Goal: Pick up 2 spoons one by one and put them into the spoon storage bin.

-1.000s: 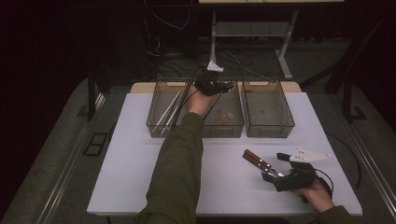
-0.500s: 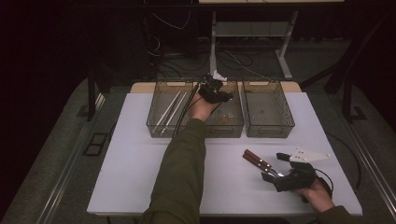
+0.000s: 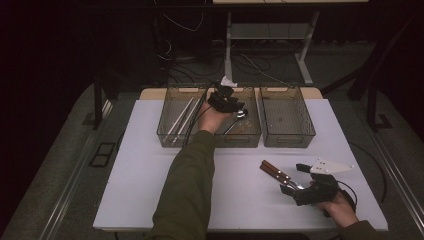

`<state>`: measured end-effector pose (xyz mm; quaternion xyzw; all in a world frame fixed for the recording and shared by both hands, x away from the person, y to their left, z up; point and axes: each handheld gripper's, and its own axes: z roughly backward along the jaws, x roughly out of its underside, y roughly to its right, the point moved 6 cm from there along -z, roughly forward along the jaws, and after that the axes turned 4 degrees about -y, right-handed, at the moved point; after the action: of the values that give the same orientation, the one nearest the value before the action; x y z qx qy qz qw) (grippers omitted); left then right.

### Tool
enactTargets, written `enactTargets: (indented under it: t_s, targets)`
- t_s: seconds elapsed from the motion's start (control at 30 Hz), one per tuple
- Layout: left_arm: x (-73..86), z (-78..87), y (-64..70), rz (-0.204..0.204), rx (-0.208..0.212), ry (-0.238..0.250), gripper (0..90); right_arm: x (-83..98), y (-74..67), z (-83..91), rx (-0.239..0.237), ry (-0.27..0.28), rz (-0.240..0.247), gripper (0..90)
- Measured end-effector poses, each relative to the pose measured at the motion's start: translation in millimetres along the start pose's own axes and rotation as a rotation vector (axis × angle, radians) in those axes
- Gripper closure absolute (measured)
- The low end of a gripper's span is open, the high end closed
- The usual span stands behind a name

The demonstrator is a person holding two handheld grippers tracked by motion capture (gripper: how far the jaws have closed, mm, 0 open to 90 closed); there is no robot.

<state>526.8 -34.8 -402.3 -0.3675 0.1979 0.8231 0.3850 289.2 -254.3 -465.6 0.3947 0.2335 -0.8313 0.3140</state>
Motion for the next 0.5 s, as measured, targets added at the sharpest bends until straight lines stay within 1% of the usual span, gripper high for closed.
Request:
enactTargets:
  t_s: [0.03,0.07,0.1,0.13,0.2,0.23,0.3,0.37,0.4,0.43,0.47,0.5]
  targets:
    - [1.6,2.7,1.3,0.001,0.01,0.003,60.5,0.0,-0.2,-0.1,0.0,0.0,0.0,0.7]
    - [2.5,4.8,2.4,0.003,0.012,0.007,59.5,0.0,-0.3,-0.2,0.001,0.0,0.003,0.7]
    - [3.7,7.6,3.9,0.008,0.017,0.016,58.5,0.0,-0.4,-0.3,0.002,-0.001,0.003,0.7]
    - [4.3,9.9,6.1,0.027,0.026,0.035,57.2,0.1,-0.6,-0.3,0.003,-0.001,0.004,0.7]
    - [7.5,16.5,8.9,0.029,0.036,0.05,54.4,0.2,-0.7,-0.1,0.0,-0.001,0.005,0.7]
    - [9.8,20.4,9.4,0.01,0.038,0.047,53.6,0.1,-0.4,0.2,0.0,0.001,0.006,0.7]
    - [13.8,27.2,13.4,0.012,0.041,0.058,51.0,0.5,0.0,0.7,0.004,-0.002,0.0,0.7]
    - [19.0,34.6,17.1,0.002,0.051,0.054,47.9,0.6,0.6,0.5,0.008,-0.002,0.007,0.7]
    - [20.9,37.8,20.2,0.004,0.055,0.064,46.7,0.6,0.3,0.3,0.007,-0.003,0.007,0.7]
    - [23.0,41.2,22.4,-0.007,0.057,0.072,45.7,0.6,-0.2,0.1,0.006,-0.004,0.008,0.7]
    - [25.6,44.9,25.2,-0.003,0.059,0.072,44.5,0.6,-0.4,0.0,0.006,-0.006,0.01,0.7]
    - [28.3,48.5,27.0,-0.012,0.064,0.073,43.4,0.8,-0.9,-0.1,0.005,-0.008,0.008,0.7]
